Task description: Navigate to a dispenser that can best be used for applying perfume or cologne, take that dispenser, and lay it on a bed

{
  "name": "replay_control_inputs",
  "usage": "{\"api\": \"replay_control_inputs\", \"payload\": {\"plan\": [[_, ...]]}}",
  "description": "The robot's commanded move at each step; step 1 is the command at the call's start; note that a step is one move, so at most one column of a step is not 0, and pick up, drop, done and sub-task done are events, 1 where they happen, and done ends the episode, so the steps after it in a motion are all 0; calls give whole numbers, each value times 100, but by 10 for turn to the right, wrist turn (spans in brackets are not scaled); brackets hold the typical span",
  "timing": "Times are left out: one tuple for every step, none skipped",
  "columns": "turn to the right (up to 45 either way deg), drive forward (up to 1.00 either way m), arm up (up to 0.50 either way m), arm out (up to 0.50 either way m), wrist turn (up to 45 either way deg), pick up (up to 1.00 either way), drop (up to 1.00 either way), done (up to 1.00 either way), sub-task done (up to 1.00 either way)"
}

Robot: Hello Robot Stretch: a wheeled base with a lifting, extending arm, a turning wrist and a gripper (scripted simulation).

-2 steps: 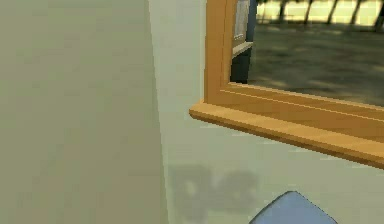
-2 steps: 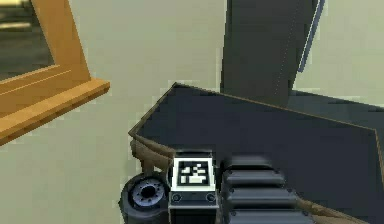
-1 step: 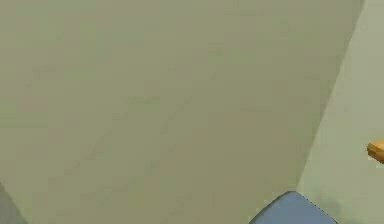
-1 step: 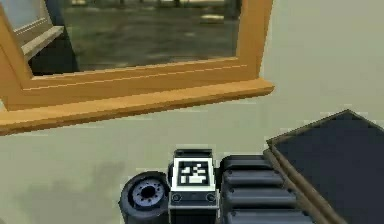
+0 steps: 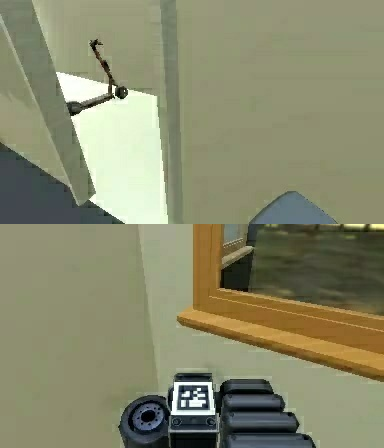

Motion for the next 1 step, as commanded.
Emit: {"api": "replay_control_inputs", "payload": {"plan": [[-450, 0, 0, 0, 0, 0, 0, 0, 0]]}}
